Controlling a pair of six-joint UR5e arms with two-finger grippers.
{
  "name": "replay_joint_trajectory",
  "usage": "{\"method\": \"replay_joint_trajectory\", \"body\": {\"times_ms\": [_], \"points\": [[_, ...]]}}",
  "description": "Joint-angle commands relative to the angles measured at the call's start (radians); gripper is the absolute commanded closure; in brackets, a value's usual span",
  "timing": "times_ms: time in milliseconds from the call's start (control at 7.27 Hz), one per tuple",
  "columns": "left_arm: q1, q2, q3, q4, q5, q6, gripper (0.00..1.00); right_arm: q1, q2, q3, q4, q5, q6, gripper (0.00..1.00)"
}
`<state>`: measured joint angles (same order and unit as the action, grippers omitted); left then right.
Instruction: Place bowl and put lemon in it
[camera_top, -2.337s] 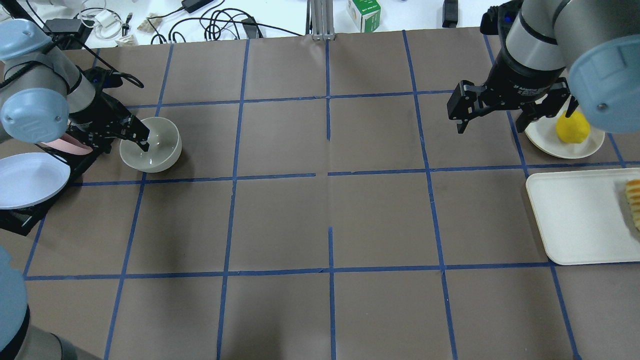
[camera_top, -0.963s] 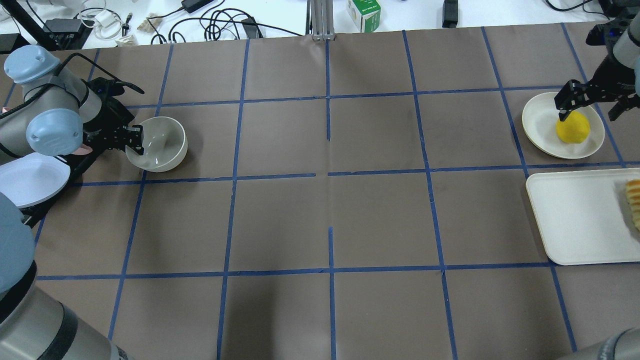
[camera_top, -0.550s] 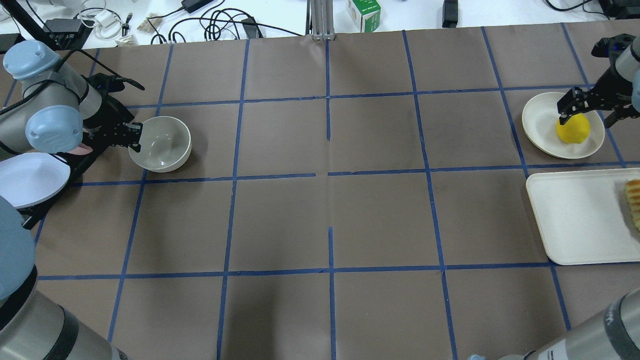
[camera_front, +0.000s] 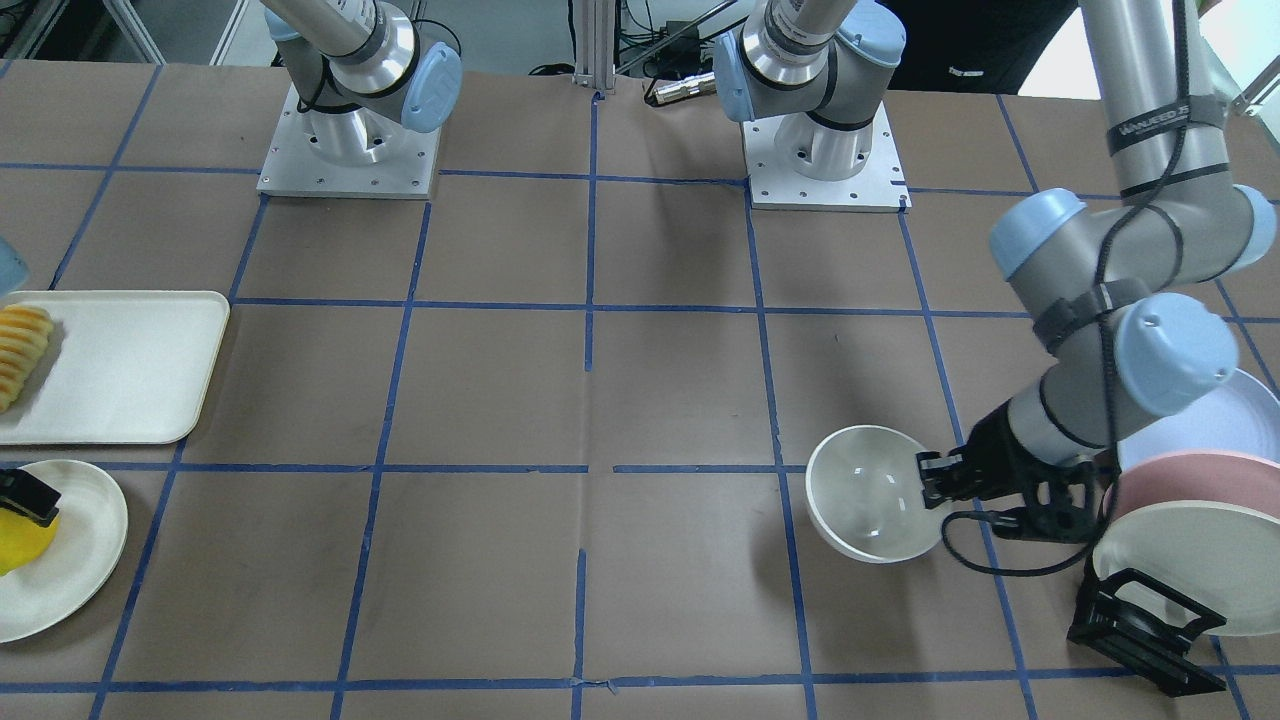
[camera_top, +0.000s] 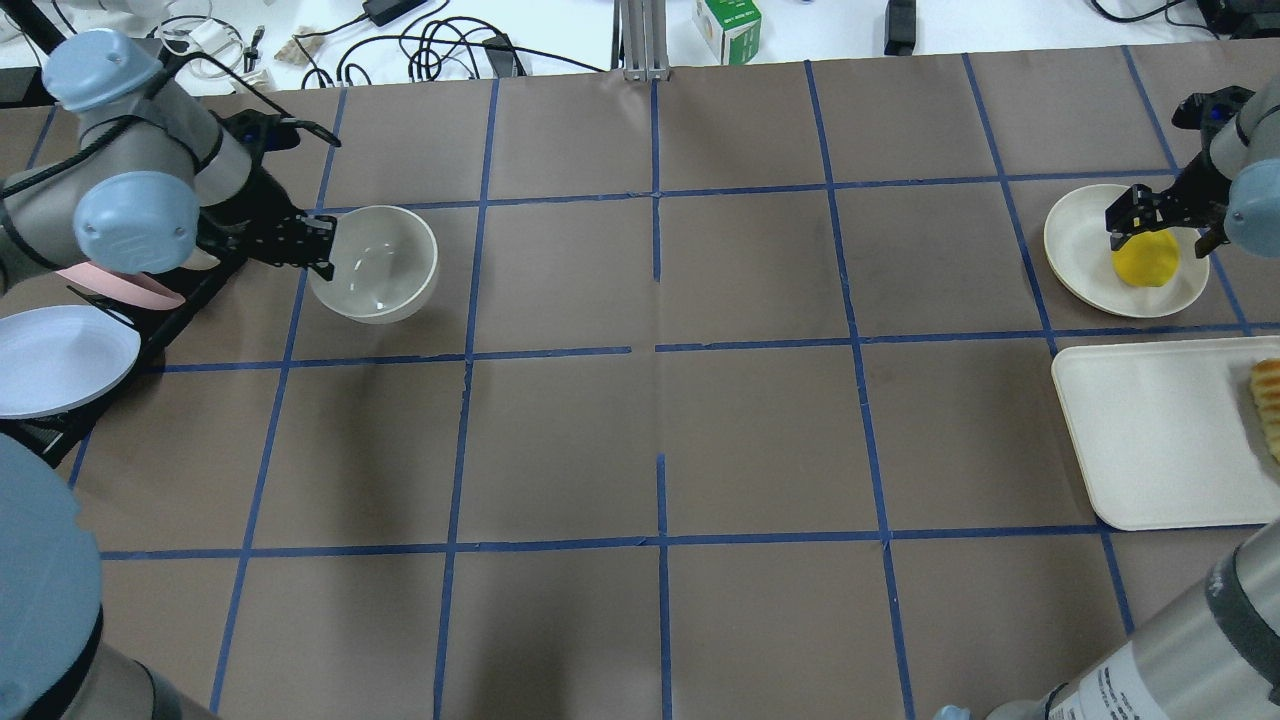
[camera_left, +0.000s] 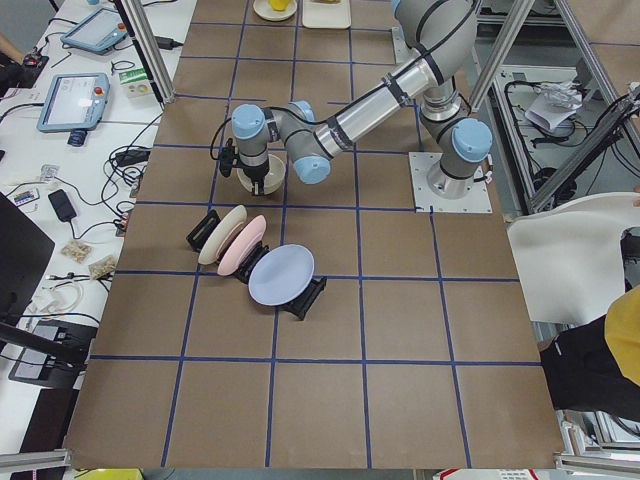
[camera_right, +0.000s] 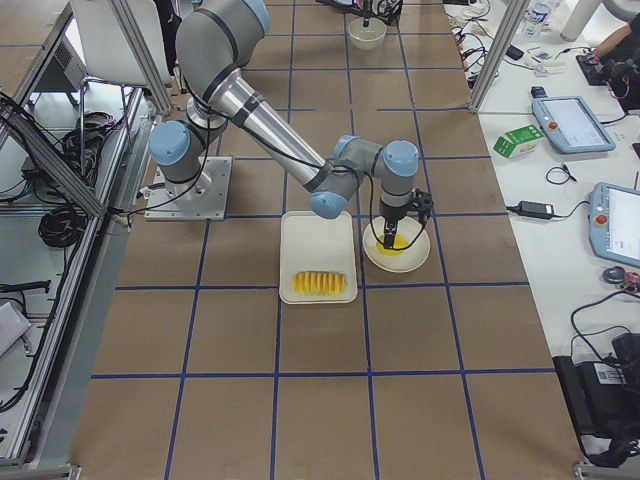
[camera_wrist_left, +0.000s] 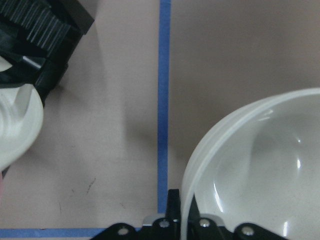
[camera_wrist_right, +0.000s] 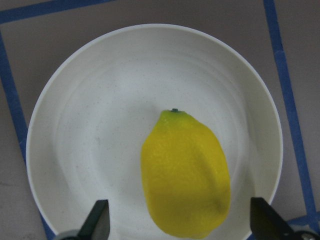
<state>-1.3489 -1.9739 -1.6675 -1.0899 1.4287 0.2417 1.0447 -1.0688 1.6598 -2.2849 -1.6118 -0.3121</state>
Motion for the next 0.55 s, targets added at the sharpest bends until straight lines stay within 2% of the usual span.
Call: {"method": "replay_joint_trajectory", "body": {"times_ms": [0,275,412], "points": [[-0.225,-0.034,-0.001,0.077,-0.074,-0.285,1.0,0.0,0.045,-0.027,-0.016,0.003,0.01,0.0],[-0.408,-0.028,-0.03,0.116,-0.067,-0.439,1.0,0.0,0.096,-0.07,-0.015,0.001,0.004,0.04],[-0.448,-0.026,-0.059,0.125,-0.065,-0.475,1.0,0.0,0.095,-0.069,-0.002,-0.002,0.013,0.42]]}}
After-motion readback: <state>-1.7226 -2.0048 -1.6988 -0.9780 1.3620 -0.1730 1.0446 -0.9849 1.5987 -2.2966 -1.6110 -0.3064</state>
